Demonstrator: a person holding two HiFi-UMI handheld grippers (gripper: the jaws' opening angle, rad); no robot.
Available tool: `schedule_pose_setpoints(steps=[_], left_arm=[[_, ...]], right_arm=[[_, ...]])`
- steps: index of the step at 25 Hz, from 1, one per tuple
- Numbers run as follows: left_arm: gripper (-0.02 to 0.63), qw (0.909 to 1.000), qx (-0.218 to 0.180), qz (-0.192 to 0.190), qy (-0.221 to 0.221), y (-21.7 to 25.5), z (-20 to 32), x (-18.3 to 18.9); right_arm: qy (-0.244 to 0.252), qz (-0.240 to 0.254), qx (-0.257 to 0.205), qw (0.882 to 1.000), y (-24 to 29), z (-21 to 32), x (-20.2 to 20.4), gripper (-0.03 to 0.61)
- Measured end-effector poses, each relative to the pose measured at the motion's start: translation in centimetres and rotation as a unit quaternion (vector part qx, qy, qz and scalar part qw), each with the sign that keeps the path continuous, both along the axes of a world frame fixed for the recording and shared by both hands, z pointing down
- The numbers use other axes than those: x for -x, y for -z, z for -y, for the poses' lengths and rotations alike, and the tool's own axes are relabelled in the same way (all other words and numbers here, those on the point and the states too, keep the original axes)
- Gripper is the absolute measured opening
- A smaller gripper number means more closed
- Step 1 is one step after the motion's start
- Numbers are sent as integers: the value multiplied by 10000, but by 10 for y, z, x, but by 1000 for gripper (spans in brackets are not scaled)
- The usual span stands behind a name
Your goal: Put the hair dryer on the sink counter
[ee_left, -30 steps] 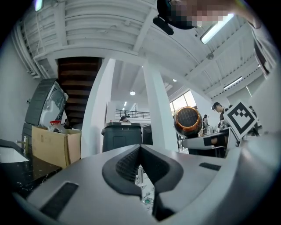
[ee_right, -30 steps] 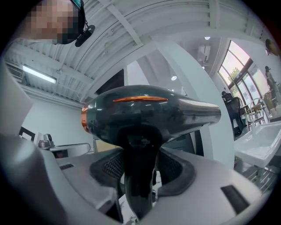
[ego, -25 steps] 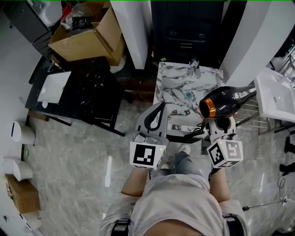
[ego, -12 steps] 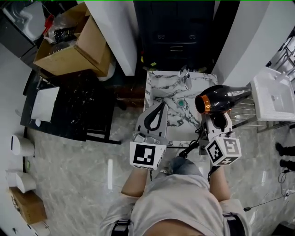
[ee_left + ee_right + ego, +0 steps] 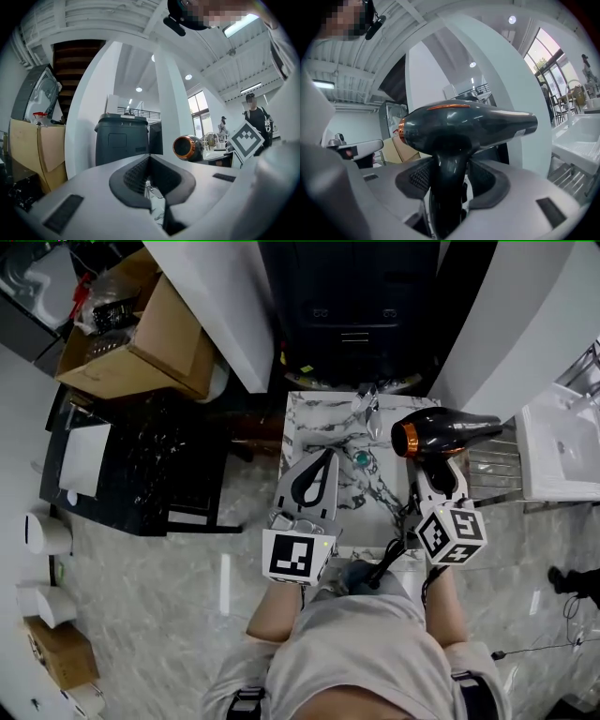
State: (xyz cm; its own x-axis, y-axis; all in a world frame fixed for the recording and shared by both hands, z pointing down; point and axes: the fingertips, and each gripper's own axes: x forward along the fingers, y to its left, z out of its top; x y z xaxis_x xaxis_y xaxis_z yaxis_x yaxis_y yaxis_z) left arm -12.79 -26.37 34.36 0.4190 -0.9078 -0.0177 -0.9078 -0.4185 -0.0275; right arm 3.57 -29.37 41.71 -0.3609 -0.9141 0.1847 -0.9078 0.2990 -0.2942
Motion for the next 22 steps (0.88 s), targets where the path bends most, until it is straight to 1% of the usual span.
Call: schedule_pose_setpoints(steps=[4, 9, 13, 17, 22], left_arm=[[14, 9999, 99, 81, 74, -8, 15, -8], [14, 9990, 309, 293, 156, -23, 26, -14], [14, 9991, 300, 246, 161, -23, 37, -19], [14, 9991, 344, 252, 84, -28, 50, -22], [14, 9976, 630, 289, 12, -43, 67, -17]], right_arm=[[-12, 22, 190, 9998, -19, 23, -8, 210], [-40, -8, 460, 9989, -45, 47, -17, 210], [-109, 37, 764, 9970, -68, 59, -23, 212], [-163, -27, 1026, 9946, -89, 71, -23, 213], [-226, -201, 1324, 9907, -114, 84, -21, 213]])
